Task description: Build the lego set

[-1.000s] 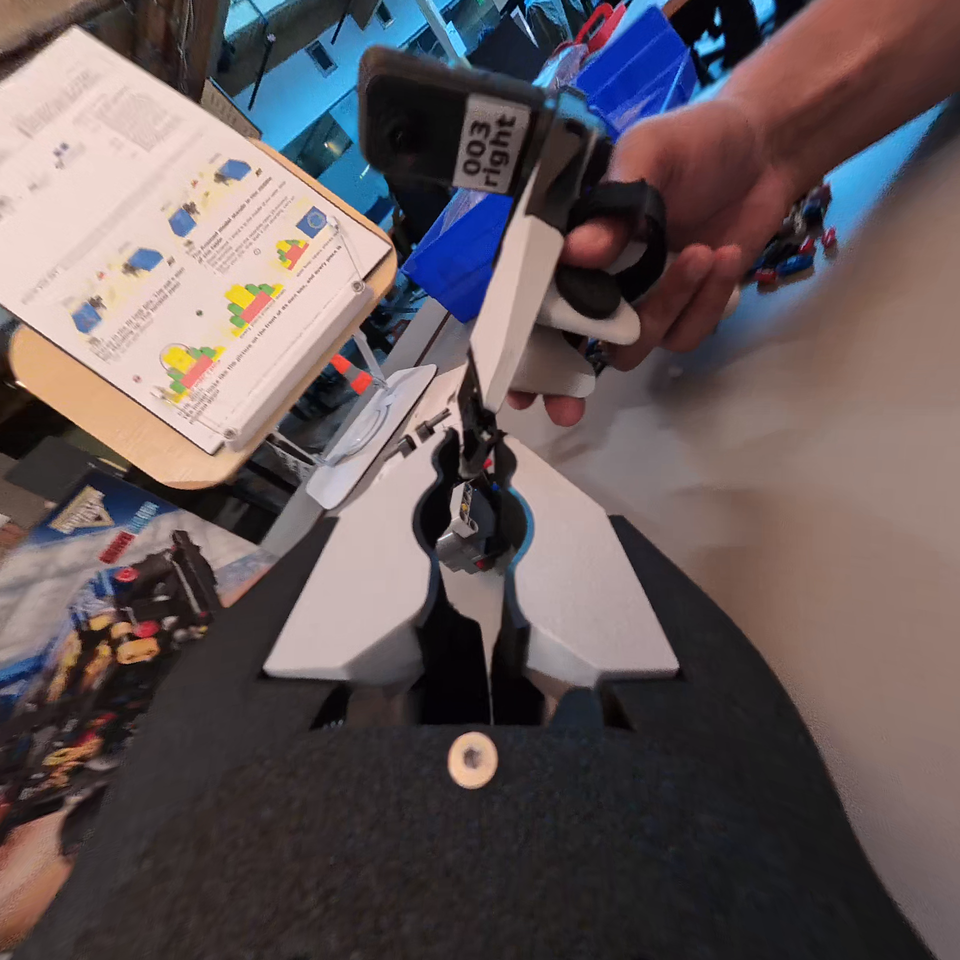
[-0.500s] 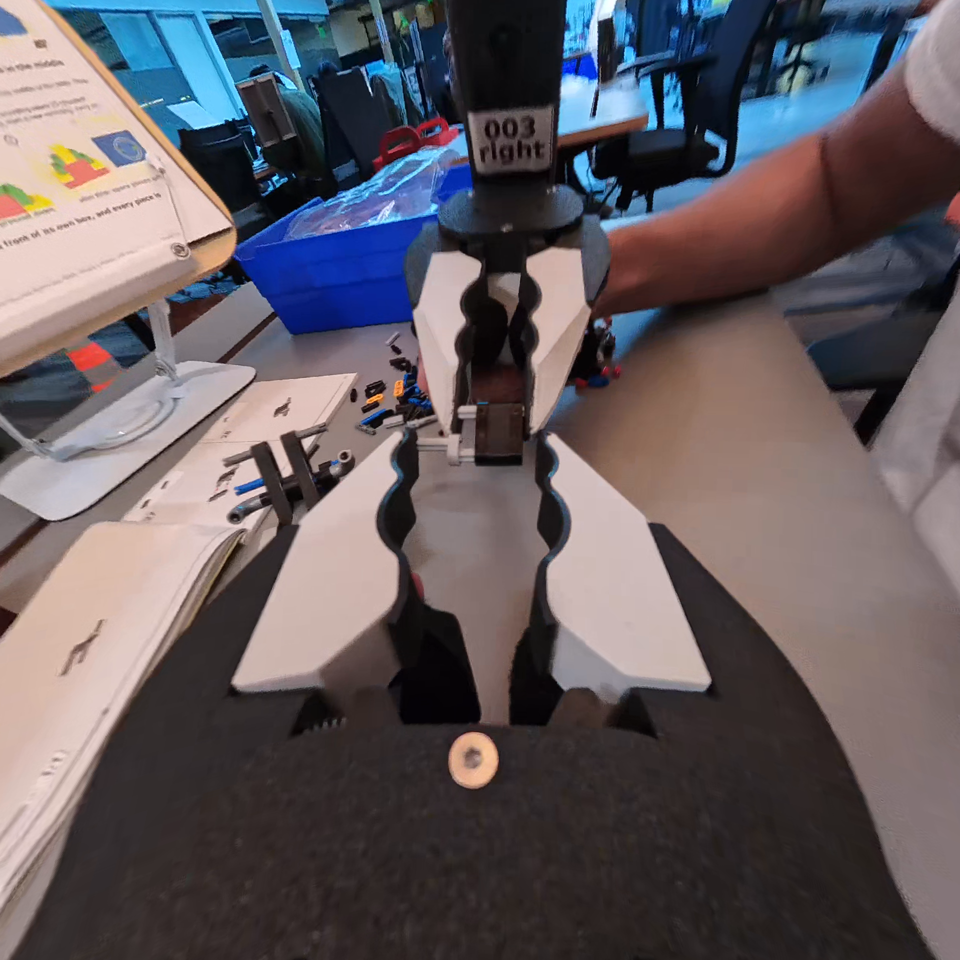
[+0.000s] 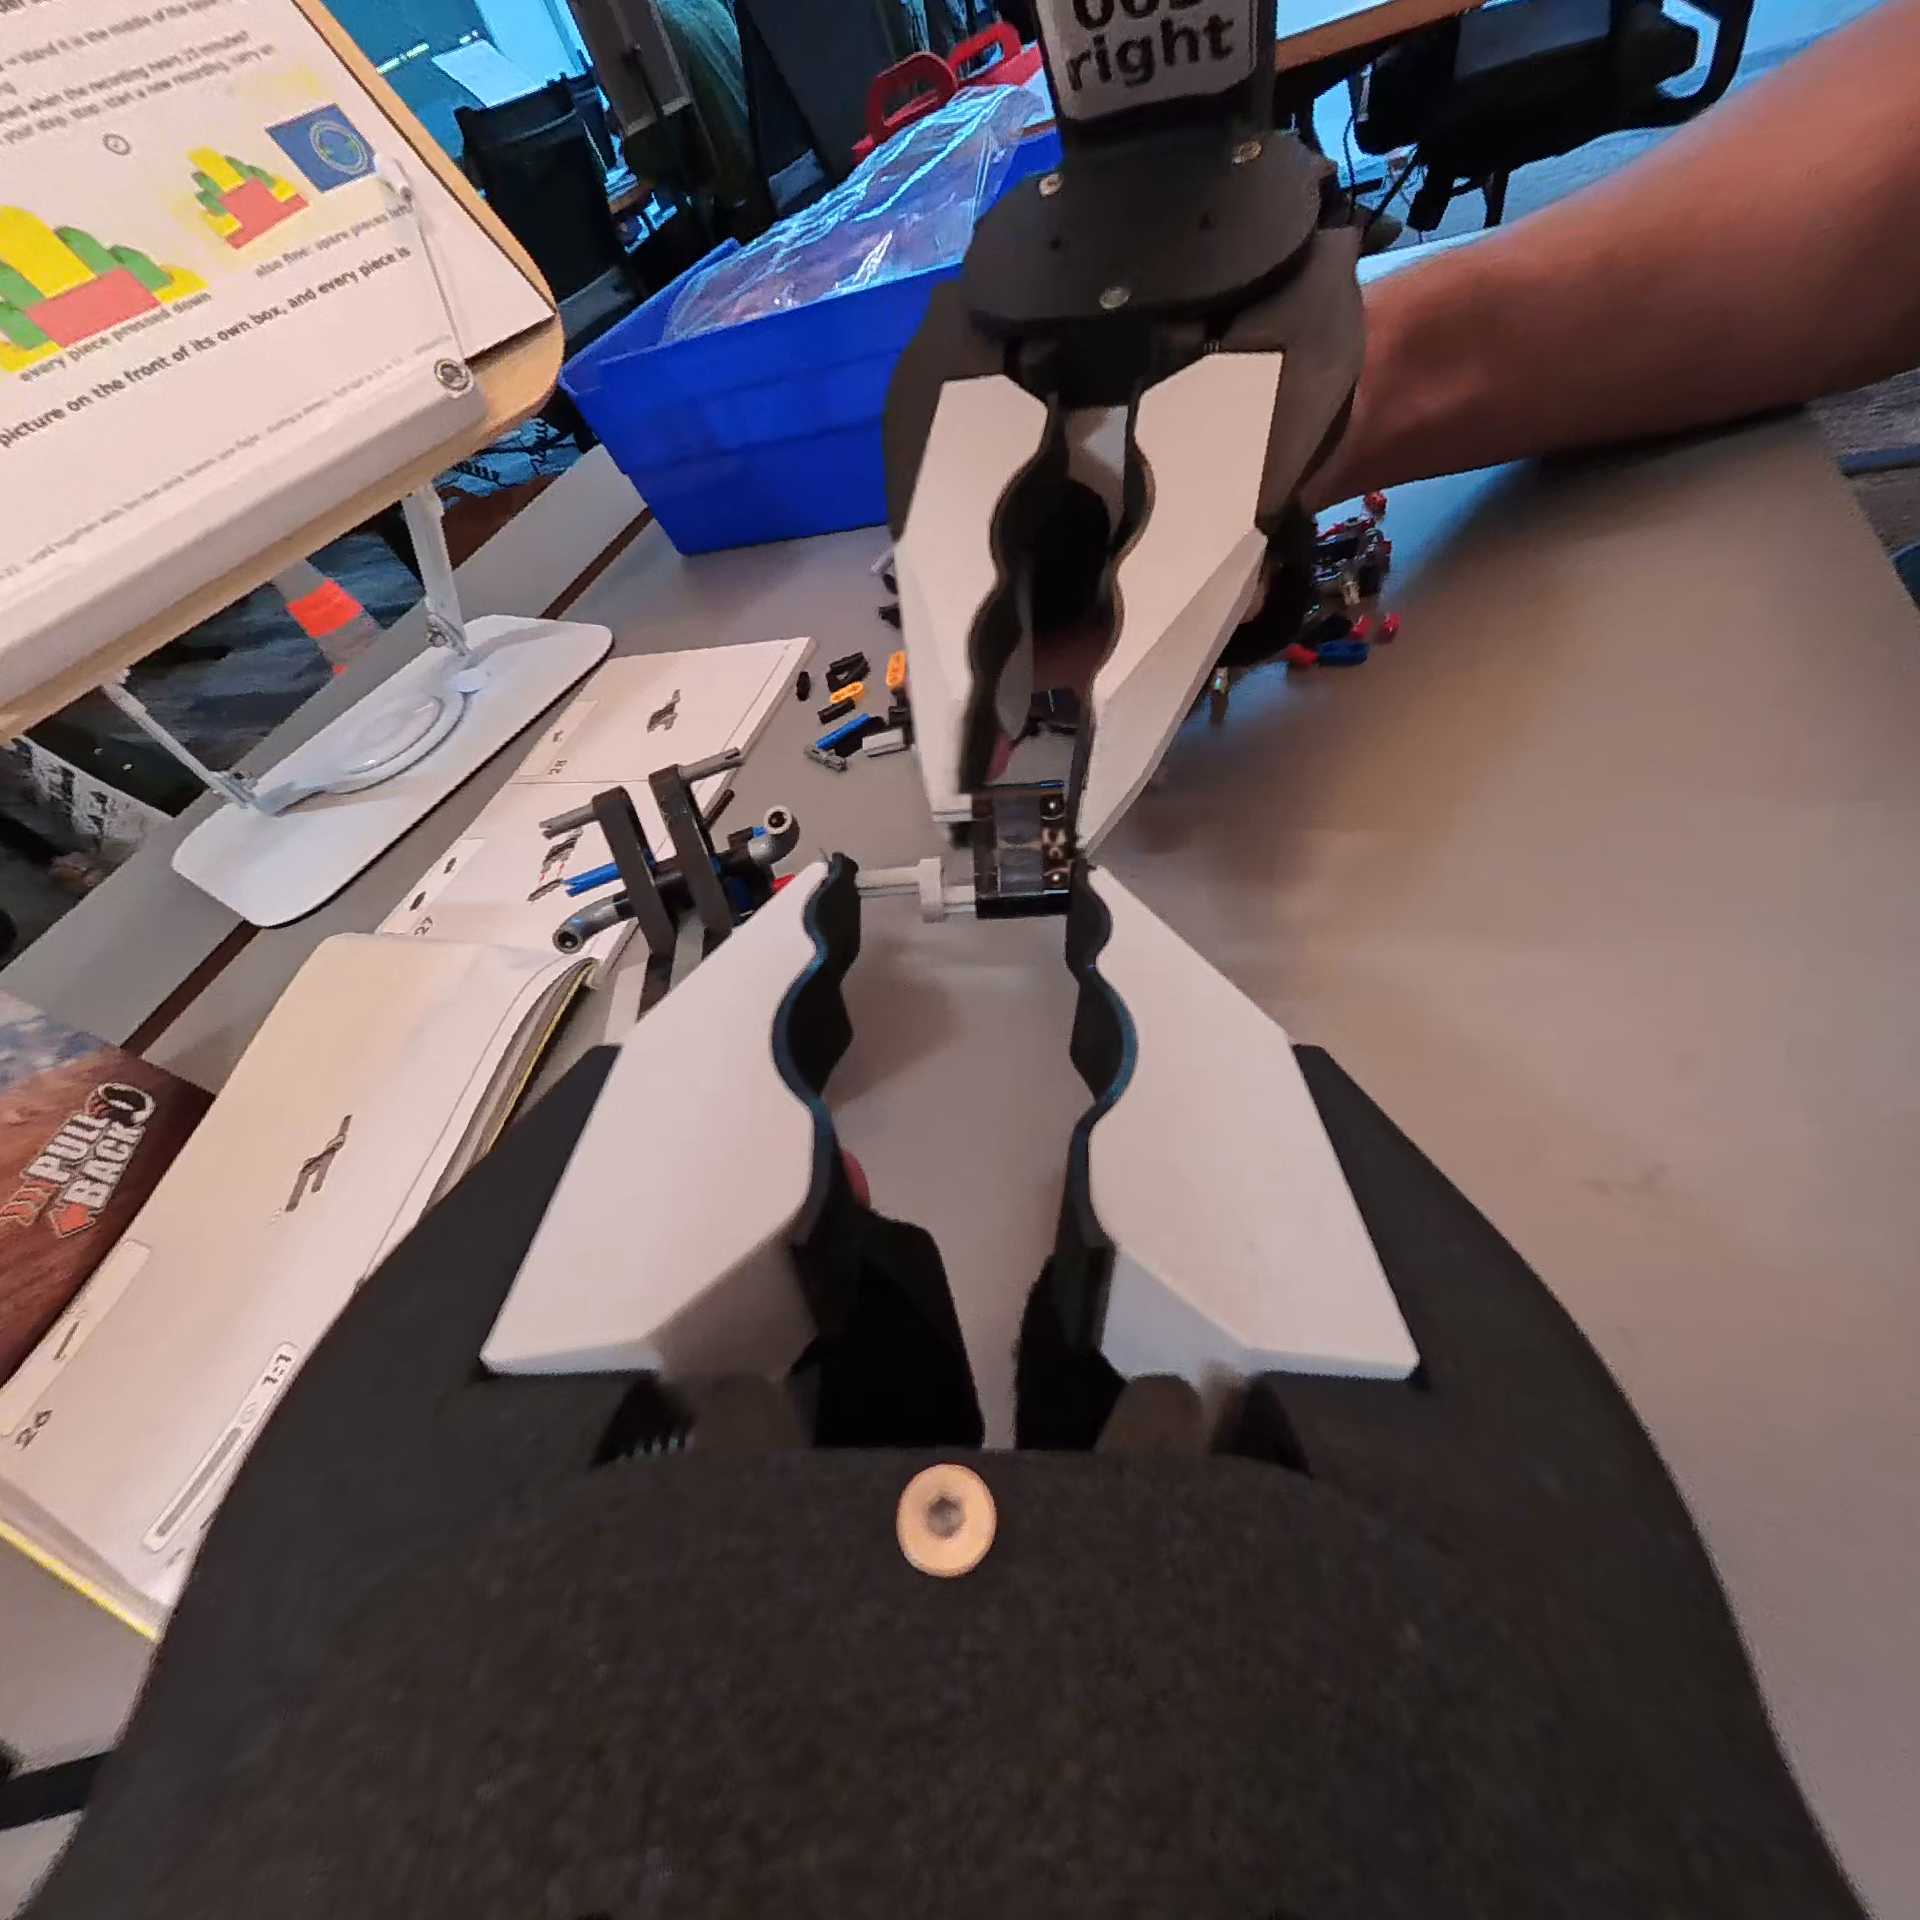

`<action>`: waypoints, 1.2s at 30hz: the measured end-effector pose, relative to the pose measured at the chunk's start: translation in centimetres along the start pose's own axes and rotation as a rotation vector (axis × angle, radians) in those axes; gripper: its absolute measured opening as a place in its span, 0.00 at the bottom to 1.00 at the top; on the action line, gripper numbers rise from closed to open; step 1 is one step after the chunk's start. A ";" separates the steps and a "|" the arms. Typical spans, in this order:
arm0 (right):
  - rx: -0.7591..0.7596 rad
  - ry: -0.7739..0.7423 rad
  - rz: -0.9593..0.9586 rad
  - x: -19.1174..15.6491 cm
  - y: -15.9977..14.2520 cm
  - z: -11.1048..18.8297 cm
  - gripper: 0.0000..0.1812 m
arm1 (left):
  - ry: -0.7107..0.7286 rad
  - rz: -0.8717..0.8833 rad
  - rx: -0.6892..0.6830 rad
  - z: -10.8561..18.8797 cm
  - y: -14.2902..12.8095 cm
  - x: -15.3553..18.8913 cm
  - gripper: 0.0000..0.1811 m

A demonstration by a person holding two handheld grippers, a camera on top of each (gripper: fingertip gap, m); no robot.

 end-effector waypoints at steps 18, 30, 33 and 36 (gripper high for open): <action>-0.261 -0.062 0.372 -1.1 -0.7 -0.3 0.13 | 0.024 -0.180 -0.131 -0.8 -1.2 1.2 0.21; -0.192 -0.071 0.303 -0.7 -0.7 -0.1 0.13 | -0.045 -0.060 -0.067 -0.3 -0.8 0.9 0.14; -0.234 -0.101 0.353 -0.8 -1.0 -0.3 0.13 | -0.055 -0.014 -0.101 -0.5 -1.2 0.8 0.14; -0.300 -0.136 0.446 -0.9 -1.3 -0.6 0.15 | -0.048 -0.053 -0.136 -0.6 -1.7 0.9 0.13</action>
Point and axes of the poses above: each gripper's, where its closed fingertips meet, z back along the fingers, y out of its top, x = y × z across the jaws, the point moved 6 cm from there along z, back along the fingers, and after that the axes turned 8 degrees about x, right-handed, at the moved point
